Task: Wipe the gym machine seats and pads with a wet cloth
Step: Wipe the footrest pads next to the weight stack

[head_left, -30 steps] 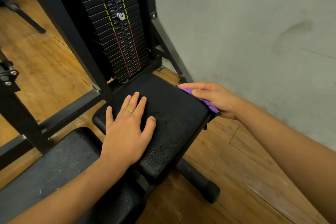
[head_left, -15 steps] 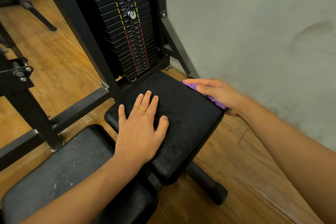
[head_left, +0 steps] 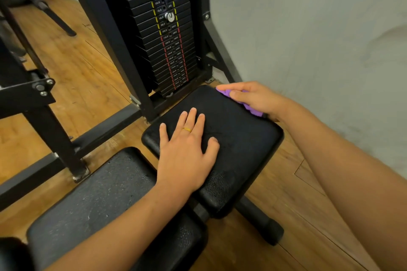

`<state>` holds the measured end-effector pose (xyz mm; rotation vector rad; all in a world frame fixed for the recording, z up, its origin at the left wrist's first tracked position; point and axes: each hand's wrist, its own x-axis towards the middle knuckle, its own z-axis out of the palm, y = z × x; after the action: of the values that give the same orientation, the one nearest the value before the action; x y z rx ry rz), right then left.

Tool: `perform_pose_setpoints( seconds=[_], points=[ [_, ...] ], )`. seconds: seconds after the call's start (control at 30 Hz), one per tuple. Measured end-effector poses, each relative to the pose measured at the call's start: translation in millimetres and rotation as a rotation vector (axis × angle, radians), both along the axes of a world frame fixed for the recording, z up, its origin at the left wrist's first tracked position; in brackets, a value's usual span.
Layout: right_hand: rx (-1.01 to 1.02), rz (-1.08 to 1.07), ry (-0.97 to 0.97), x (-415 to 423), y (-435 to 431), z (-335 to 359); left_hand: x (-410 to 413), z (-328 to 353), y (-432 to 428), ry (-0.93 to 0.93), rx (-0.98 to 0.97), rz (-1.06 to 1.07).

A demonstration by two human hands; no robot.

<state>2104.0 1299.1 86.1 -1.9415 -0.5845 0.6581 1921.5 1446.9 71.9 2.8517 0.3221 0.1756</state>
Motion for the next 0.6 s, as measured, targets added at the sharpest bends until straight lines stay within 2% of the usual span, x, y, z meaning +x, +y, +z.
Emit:
perform_pose_setpoints(
  seconds=[0.1,0.3,0.47,0.6],
  points=[
    [-0.014,-0.007,-0.035,-7,-11,0,-2,5,1,0.009,0.005,0.000],
    [-0.016,0.110,0.073,-14,-68,0,-1,5,-3,-0.008,0.012,-0.013],
    [-0.133,0.123,-0.128,7,-9,5,0,-1,3,-0.011,0.007,-0.001],
    [-0.088,0.104,-0.108,27,36,-3,2,0,4,-0.004,-0.001,0.005]
  ],
)
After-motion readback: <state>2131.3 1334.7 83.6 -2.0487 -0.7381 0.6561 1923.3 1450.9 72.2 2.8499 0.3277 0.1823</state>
